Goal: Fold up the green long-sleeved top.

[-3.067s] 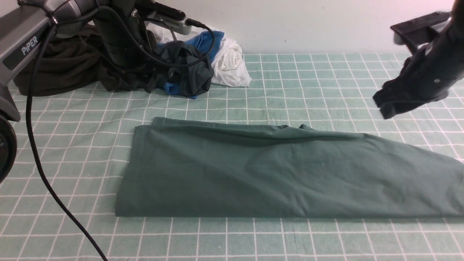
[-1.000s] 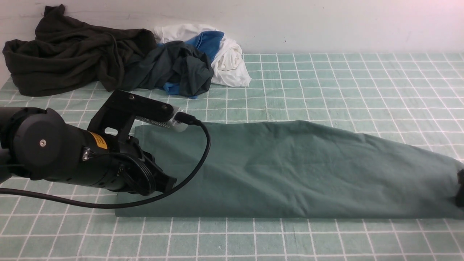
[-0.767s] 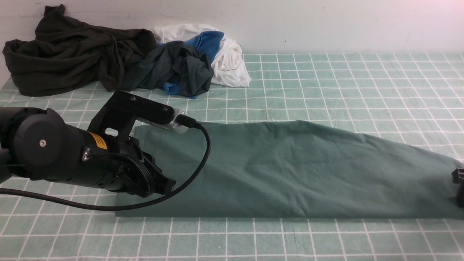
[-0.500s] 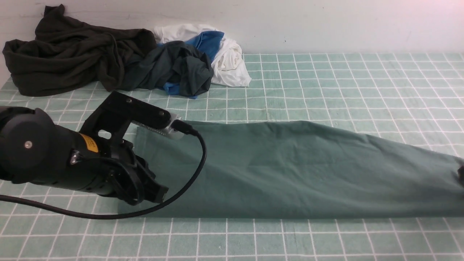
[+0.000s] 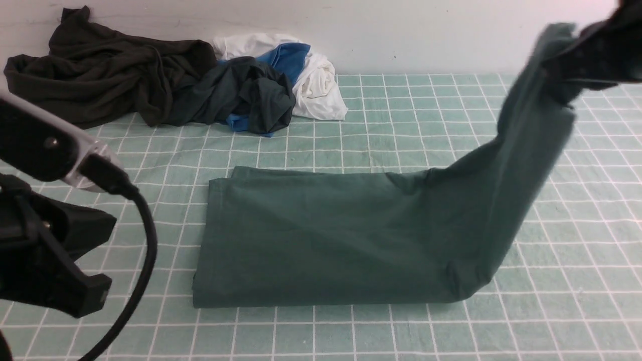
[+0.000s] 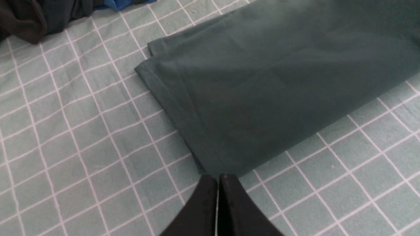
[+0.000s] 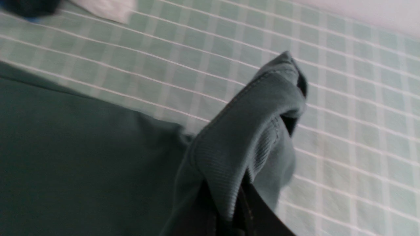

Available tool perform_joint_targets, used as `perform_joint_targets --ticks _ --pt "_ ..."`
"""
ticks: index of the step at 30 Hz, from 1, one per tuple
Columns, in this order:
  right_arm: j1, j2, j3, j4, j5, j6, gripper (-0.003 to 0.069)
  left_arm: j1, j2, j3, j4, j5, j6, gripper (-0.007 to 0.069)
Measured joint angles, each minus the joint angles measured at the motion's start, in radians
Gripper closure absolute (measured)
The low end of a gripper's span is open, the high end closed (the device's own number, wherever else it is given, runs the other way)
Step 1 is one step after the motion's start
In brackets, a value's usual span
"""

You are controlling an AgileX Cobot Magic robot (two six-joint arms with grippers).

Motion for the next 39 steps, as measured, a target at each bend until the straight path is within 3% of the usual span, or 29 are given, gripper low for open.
perform_joint_targets --ticks 2,5,14,17,19,21,22,26,31,39 --pt "0.153 0.062 -0.033 0.014 -0.053 0.000 0.0634 0.000 -0.037 0.000 0.000 0.052 -0.027 0.0627" --pt "0.290 0.167 -0.042 0.033 -0.159 0.000 0.0634 0.000 -0.076 0.000 0.000 0.121 -0.064 0.0627" --pt "0.481 0.519 -0.051 0.146 -0.554 0.000 0.0619 0.000 -0.205 0.000 0.059 0.313 -0.086 0.0627" --pt "0.496 0.584 -0.065 0.170 -0.600 0.000 0.0567 0.000 -0.239 0.000 0.075 0.337 -0.099 0.0627" --pt "0.500 0.600 -0.073 0.202 -0.613 0.000 0.0453 0.000 -0.270 0.000 0.091 0.346 -0.138 0.0627" --pt "0.500 0.598 -0.075 0.214 -0.609 0.000 0.0399 0.000 -0.285 0.000 0.099 0.346 -0.163 0.0627" --pt "0.499 0.580 -0.080 0.219 -0.585 0.000 0.0311 0.000 -0.302 0.000 0.113 0.350 -0.190 0.0627" --pt "0.478 0.502 -0.085 0.167 -0.471 0.000 0.0145 0.000 -0.359 0.000 0.152 0.390 -0.232 0.0627" --pt "0.432 0.505 -0.093 0.042 -0.362 0.047 0.0101 0.000 -0.465 0.013 0.205 0.423 -0.263 0.0627" --pt "0.432 0.678 -0.090 0.020 -0.269 0.098 0.0131 0.000 -0.656 0.115 0.217 0.428 -0.310 0.0627"
